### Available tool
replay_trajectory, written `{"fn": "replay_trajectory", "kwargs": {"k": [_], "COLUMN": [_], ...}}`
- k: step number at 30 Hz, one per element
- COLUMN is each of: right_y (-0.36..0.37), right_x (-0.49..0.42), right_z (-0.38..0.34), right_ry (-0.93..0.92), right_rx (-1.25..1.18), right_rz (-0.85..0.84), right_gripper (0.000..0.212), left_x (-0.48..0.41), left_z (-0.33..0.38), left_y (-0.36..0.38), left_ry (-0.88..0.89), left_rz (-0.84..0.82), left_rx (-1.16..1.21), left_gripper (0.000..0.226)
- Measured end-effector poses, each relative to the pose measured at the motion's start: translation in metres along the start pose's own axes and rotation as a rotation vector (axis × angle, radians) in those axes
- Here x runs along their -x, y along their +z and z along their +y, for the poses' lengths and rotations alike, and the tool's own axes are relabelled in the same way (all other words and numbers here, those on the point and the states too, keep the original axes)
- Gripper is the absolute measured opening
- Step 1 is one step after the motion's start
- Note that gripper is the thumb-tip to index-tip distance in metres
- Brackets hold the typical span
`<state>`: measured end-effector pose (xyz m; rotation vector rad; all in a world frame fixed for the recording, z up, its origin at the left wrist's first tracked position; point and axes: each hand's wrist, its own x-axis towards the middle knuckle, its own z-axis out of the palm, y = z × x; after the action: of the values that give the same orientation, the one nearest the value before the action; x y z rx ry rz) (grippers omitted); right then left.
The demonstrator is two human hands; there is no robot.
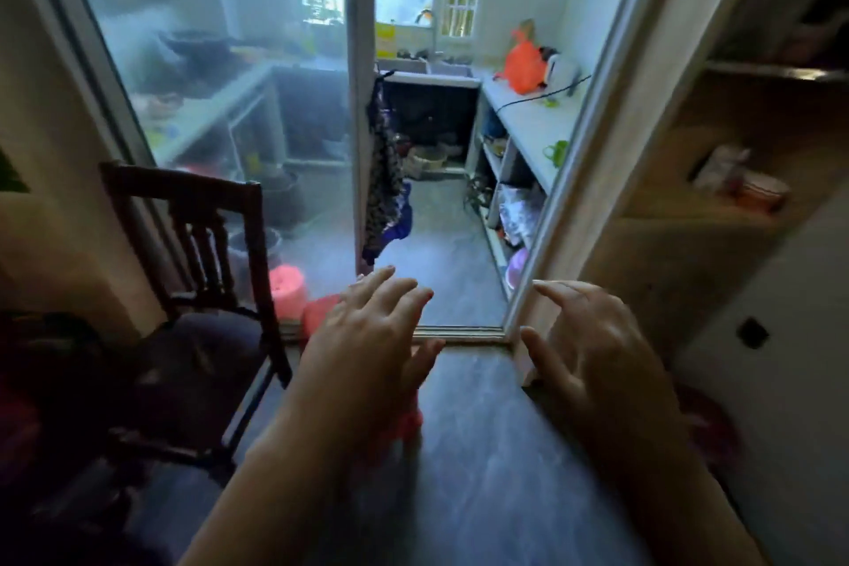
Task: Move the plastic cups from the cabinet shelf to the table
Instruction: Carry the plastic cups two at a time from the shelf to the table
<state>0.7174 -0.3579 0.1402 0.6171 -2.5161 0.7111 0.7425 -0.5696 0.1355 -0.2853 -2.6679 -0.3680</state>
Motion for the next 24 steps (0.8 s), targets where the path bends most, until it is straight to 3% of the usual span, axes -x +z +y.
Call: {"fn": "replay_trajectory", "kwargs": {"k": [8, 17, 24], "right_y": [-0.063, -0.06, -0.057], "right_x": [0.023, -0.018, -0.125], "right_z": [0.11, 0.212, 0.314], "right_ry": [0.146, 0.229, 0.245], "right_rx": [0.054, 0.093, 0.165], "right_rz": [0.092, 0.104, 0.058], "right_gripper": [0.046, 0.045, 0.048], "left_x": [-0.072, -0.17, -0.298], "left_z": [0.113, 0.143, 0.151], "left_y": [0.06, 0.133, 0.202], "left_ry": [0.184, 0.219, 0.143], "left_rz": [-0.143, -0.198, -0.093], "left_rx": [0.069, 0.136, 0.224], "left_gripper": [0.06, 0.063, 0.064]}}
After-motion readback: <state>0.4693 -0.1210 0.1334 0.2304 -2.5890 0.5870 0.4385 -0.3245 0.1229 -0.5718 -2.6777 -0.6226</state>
